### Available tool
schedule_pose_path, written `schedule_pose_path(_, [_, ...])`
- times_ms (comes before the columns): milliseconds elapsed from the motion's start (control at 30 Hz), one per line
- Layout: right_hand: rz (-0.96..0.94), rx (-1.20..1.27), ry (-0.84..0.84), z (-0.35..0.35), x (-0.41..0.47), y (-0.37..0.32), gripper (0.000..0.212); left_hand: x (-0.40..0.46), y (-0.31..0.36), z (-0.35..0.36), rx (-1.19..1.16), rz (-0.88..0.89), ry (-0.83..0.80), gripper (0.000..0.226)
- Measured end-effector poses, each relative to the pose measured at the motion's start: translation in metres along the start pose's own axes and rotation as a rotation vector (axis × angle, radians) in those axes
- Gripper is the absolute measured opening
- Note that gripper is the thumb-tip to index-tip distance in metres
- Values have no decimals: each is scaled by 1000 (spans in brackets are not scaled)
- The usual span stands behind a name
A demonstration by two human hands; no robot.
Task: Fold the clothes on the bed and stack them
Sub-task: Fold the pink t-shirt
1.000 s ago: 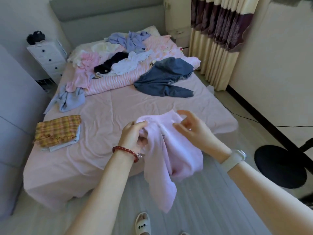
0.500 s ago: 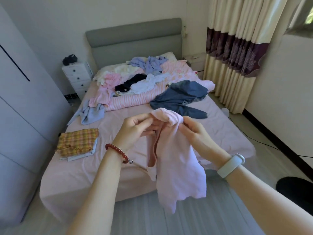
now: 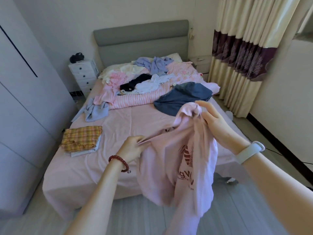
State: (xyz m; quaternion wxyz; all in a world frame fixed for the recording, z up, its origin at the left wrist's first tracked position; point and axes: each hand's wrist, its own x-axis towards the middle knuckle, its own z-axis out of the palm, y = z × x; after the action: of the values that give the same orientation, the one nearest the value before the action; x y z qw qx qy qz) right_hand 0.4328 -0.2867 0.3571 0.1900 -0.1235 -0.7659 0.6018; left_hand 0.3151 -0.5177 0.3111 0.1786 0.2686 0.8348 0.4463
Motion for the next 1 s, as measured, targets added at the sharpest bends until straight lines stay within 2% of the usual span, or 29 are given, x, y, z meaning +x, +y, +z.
schedule_pose_path(67, [27,-42,-70,-7,-11,20,45,-4,3,3,-44,36,46,23])
schedule_pose_path(100, [30,-88,-120,-9,-18,27,45,-7,1,5,-82,44,74,22])
schedule_pose_path(167, [47,-164,-180,-15,-33,41,23,-15,-7,8,-112,68,154,21])
schedule_pose_path(233, [25,-200,-128,-21,-49,58,21,-26,-21,11,-86,80,264,23])
schedule_pose_path(300, [20,-181,-20,-27,-66,73,7,-37,-35,12,-29,78,385,39])
schedule_pose_path(367, [37,-170,45,-27,-81,87,14,-46,-47,16,84,112,420,47])
schedule_pose_path(467, [50,-267,20,-19,-98,110,28,-54,-60,33,95,93,431,41])
schedule_pose_path(567, [27,-491,-20,-17,-101,122,23,-56,-66,48,21,18,534,36])
schedule_pose_path(700, [-89,-738,57,-33,-78,124,47,-37,-61,47,-39,62,656,32])
schedule_pose_path(867, [-75,-796,281,-26,-25,124,51,20,-47,29,-18,175,706,26])
schedule_pose_path(1000, [-23,-741,312,-7,45,126,44,95,-52,4,-17,179,775,23])
